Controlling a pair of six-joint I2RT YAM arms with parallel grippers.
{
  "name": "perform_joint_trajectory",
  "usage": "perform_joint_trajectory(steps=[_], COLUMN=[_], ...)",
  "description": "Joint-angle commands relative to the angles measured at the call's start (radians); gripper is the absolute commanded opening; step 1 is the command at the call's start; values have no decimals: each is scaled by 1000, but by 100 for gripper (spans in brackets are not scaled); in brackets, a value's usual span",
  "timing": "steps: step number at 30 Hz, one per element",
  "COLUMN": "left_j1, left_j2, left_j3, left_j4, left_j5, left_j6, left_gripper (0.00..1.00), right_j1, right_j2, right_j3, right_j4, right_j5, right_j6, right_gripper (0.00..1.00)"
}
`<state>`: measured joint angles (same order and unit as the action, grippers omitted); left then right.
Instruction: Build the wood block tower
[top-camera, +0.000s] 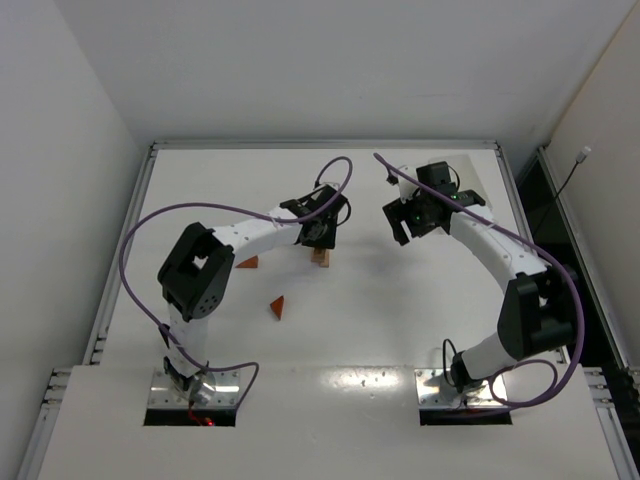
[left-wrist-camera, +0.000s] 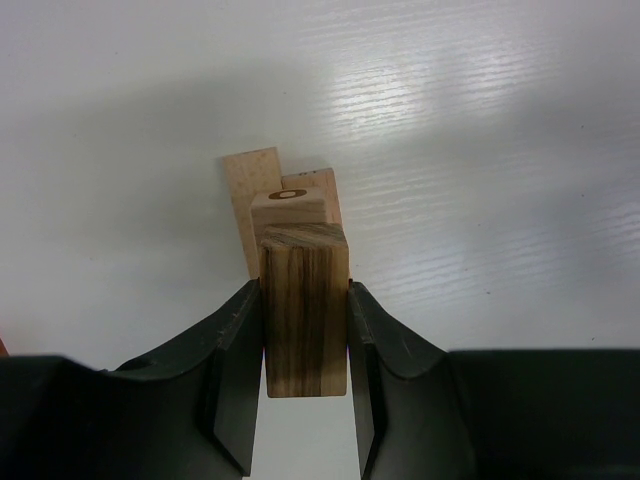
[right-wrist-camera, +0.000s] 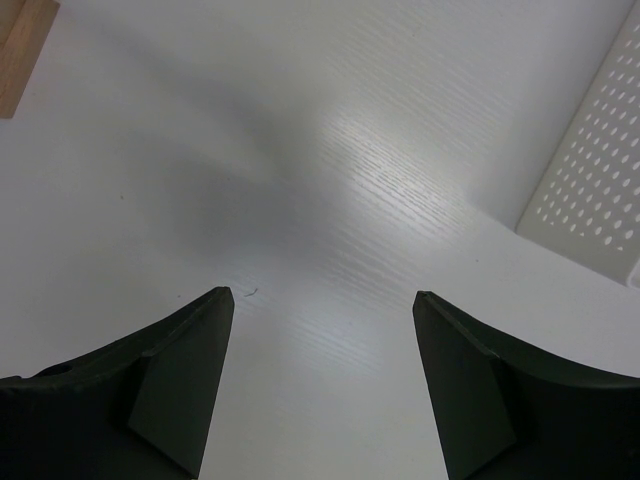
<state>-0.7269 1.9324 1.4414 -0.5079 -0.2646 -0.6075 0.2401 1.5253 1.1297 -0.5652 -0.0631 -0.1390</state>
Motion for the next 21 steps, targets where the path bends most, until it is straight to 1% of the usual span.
perform_joint_trajectory(steps=[1, 5, 10, 12, 13, 15, 20, 21], left_j1=[-11, -11, -11, -11, -11, -11, -11, -11], left_j2=[2, 2, 2, 2, 11, 11, 20, 20], left_j3=[37, 37, 46, 47, 47, 47, 56, 56], left_j4=[11, 11, -1, -1, -1, -1, -1, -1], left_j5=[7, -2, -36, -36, -47, -47, -38, -38], left_j6=[-9, -9, -18, -18, -27, -28, -28, -28], left_gripper=[24, 24, 13, 9, 4, 0, 0, 3], right_j1=[4, 4, 4, 4, 4, 4, 4, 4], right_j2=[-1, 9, 9, 9, 9, 9, 9, 9], right_j3=[30, 30, 30, 30, 30, 30, 30, 30], right_j4=[-1, -1, -1, -1, -1, -1, -1, -1], right_j5=[-12, -21, -21, -21, -21, -21, -21, -21], right_j6=[1, 1, 1, 1, 1, 1, 1, 1], right_gripper=[70, 70, 70, 70, 70, 70, 70, 70])
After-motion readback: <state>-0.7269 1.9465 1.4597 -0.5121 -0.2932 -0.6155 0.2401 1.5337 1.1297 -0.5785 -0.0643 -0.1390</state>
